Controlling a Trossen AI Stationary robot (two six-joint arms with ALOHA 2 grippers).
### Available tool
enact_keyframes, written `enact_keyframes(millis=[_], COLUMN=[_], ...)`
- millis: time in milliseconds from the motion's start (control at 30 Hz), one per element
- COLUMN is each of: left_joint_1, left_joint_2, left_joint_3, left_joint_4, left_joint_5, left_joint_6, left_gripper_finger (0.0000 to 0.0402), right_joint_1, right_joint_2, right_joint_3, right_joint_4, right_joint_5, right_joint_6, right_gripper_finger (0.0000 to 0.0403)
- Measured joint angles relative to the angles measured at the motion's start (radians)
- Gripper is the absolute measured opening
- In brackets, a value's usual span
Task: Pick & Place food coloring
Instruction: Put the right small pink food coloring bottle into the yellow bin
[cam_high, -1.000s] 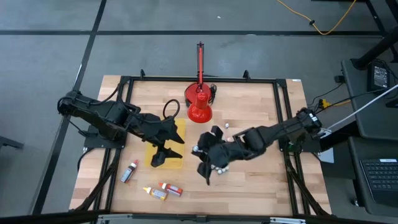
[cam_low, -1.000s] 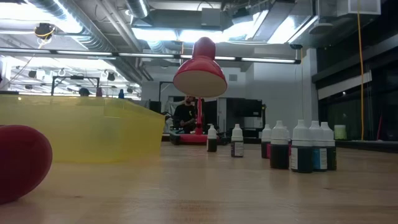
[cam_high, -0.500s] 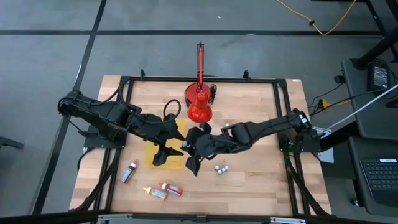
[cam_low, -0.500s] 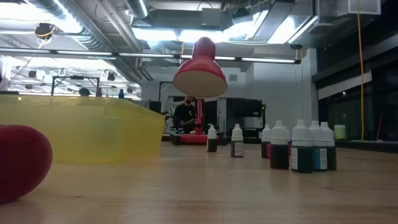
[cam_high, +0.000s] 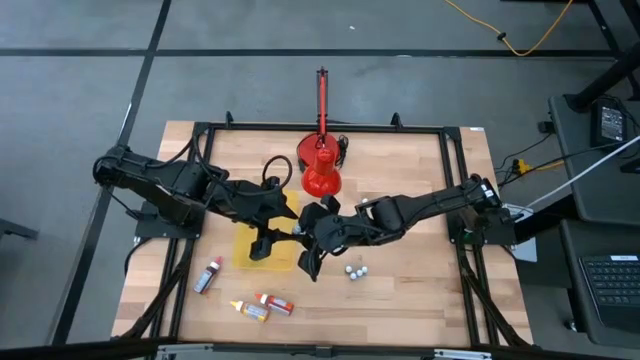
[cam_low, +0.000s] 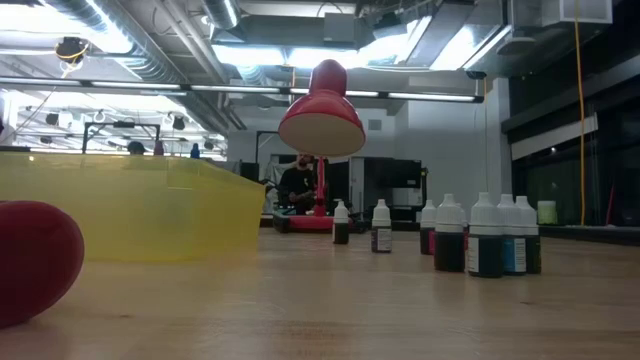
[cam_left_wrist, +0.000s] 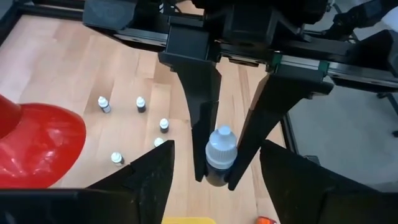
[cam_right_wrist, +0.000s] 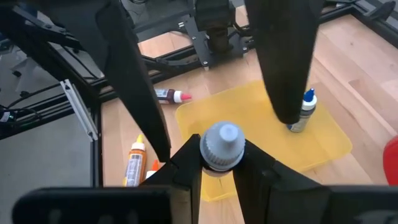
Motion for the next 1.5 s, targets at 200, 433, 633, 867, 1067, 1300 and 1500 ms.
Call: enact_keyframes(millis=[200, 433, 633, 867, 1067, 1300, 1500], left_joint_1=[0.01, 0.007, 0.008, 0.007, 0.008, 0.009, 0.009], left_joint_2=[0.01, 0.043, 0.043, 0.038, 0.02, 0.011, 0.01], left_joint_3=[0.001, 0.002, 0.001, 0.0, -0.002, -0.002, -0.002], left_joint_4=[0.002, 0.02, 0.026, 0.028, 0.031, 0.033, 0.033], left_joint_5=[0.038, 0.08, 0.071, 0.076, 0.082, 0.095, 0.119], left_joint_6=[0.0, 0.019, 0.027, 0.023, 0.016, 0.013, 0.013], left_gripper_finger=[0.0202, 0.0181, 0.0151, 0.0129, 0.0137, 0.0138, 0.0138], right_joint_1=[0.0, 0.003, 0.001, 0.001, 0.003, 0.003, 0.004], right_joint_2=[0.0, 0.0, 0.0, -0.001, -0.002, -0.003, -0.003], right_joint_3=[-0.002, -0.003, -0.003, -0.003, 0.0, 0.002, 0.002], right_joint_4=[-0.007, -0.019, -0.026, -0.024, -0.016, -0.008, -0.011], right_joint_5=[0.005, 0.001, 0.007, 0.006, 0.009, 0.013, 0.011], right_joint_6=[0.004, 0.006, 0.024, 0.025, 0.028, 0.027, 0.027], right_gripper_finger=[0.0075, 0.0074, 0.0074, 0.0074, 0.0074, 0.0074, 0.0074])
